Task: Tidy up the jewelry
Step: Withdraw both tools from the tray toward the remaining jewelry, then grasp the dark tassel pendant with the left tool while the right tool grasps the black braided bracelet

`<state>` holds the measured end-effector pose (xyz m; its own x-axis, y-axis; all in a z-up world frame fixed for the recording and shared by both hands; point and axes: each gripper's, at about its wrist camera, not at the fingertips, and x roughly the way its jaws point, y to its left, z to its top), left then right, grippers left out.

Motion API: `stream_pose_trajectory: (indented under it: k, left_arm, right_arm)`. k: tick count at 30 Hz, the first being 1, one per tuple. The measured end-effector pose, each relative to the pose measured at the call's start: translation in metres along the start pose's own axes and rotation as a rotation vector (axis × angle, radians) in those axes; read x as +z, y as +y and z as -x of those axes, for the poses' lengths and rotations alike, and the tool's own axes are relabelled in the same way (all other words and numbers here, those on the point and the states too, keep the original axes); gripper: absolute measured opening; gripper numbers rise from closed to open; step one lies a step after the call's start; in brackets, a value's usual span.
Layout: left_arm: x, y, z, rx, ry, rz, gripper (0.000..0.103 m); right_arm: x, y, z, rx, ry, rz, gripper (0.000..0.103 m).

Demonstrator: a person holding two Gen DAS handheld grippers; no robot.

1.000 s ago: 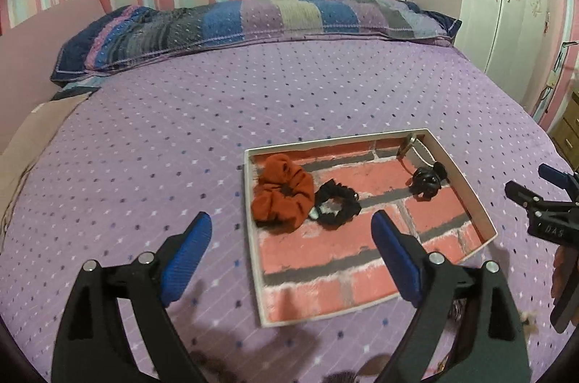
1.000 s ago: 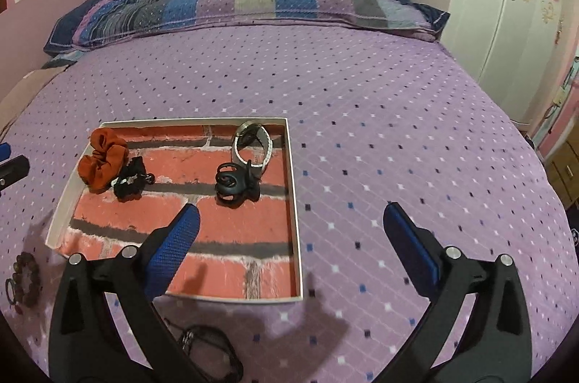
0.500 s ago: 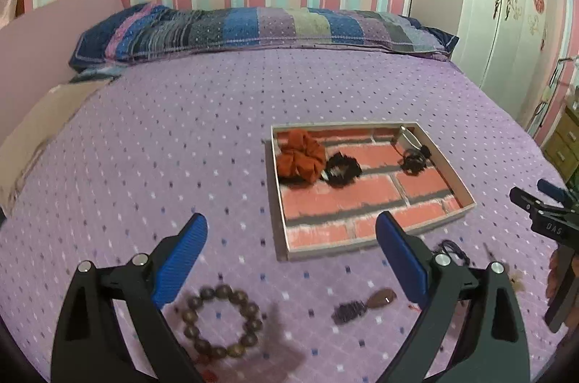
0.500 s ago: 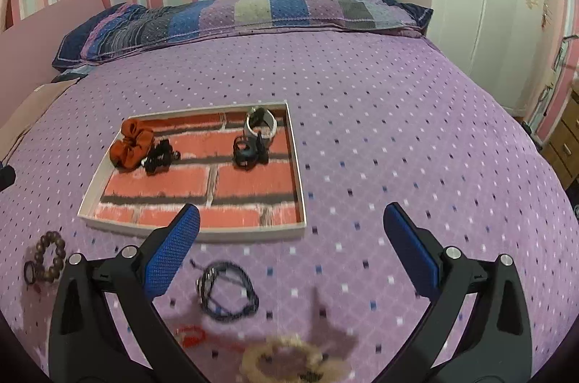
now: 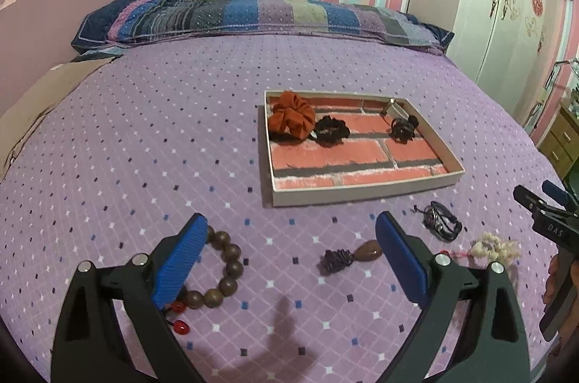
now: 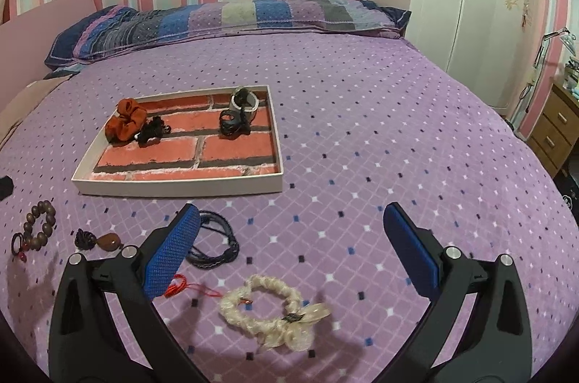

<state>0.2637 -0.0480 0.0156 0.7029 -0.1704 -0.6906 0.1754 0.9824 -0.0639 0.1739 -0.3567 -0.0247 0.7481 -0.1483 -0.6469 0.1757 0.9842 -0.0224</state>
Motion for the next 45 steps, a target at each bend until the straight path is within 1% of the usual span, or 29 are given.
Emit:
stream_pose_trajectory:
  k: [8, 12, 14, 19, 21, 23, 25, 29, 30, 32, 33, 35, 38, 40, 41, 43, 45]
  left_arm:
    - [-0.006, -0.013, -0.027, -0.013, 0.039, 0.012, 0.092]
    - [-0.013, -0.023, -0.046, -0.001, 0.060, -0.005, 0.092]
    - [-0.017, -0.026, -0.054, -0.001, 0.073, -0.008, 0.092]
    - [-0.026, -0.031, -0.074, -0.008, 0.103, -0.008, 0.092]
    - [-0.030, -0.033, -0.080, -0.006, 0.109, -0.017, 0.092]
    - [-0.033, -0.036, -0.084, -0.007, 0.112, -0.027, 0.092]
    - [-0.036, -0.038, -0.086, -0.006, 0.114, -0.039, 0.091]
    - [-0.041, -0.040, -0.090, -0.012, 0.109, -0.060, 0.091]
    - [-0.043, -0.040, -0.091, -0.014, 0.113, -0.060, 0.090]
    - [-0.045, -0.039, -0.096, -0.033, 0.131, -0.054, 0.078]
    - [-0.046, -0.039, -0.098, -0.040, 0.140, -0.052, 0.075]
    - [-0.050, -0.037, -0.105, -0.050, 0.160, -0.044, 0.074]
    - [-0.052, -0.035, -0.106, -0.065, 0.154, -0.033, 0.074]
    - [-0.052, -0.034, -0.106, -0.072, 0.152, -0.030, 0.073]
    - [-0.052, -0.034, -0.106, -0.078, 0.152, -0.028, 0.071]
    - [-0.053, -0.035, -0.104, -0.089, 0.152, -0.033, 0.064]
    - [-0.055, -0.038, -0.103, -0.094, 0.151, -0.047, 0.064]
  right_arm:
    - [-0.005, 0.023, -0.027, 0.011, 0.008, 0.004, 0.099]
    - [-0.011, 0.030, -0.044, -0.013, 0.016, 0.008, 0.098]
    - [-0.015, 0.034, -0.053, -0.013, 0.030, 0.009, 0.096]
    - [-0.024, 0.041, -0.072, -0.020, 0.073, 0.019, 0.086]
    - [-0.027, 0.042, -0.077, -0.024, 0.085, 0.027, 0.084]
    - [-0.031, 0.043, -0.083, -0.030, 0.100, 0.037, 0.080]
    - [-0.035, 0.040, -0.089, -0.033, 0.123, 0.034, 0.073]
    - [-0.038, 0.034, -0.098, -0.012, 0.156, 0.007, 0.071]
    - [-0.038, 0.035, -0.098, -0.008, 0.160, 0.009, 0.071]
    - [-0.039, 0.038, -0.099, 0.000, 0.161, 0.024, 0.071]
    - [-0.040, 0.039, -0.100, 0.002, 0.162, 0.033, 0.071]
    - [-0.042, 0.043, -0.103, 0.001, 0.175, 0.051, 0.069]
    - [-0.043, 0.045, -0.105, 0.004, 0.178, 0.058, 0.064]
    - [-0.044, 0.045, -0.106, 0.010, 0.180, 0.061, 0.058]
    - [-0.044, 0.046, -0.106, 0.013, 0.179, 0.062, 0.056]
    - [-0.044, 0.047, -0.106, 0.017, 0.179, 0.067, 0.046]
    - [-0.045, 0.047, -0.106, 0.023, 0.179, 0.073, 0.042]
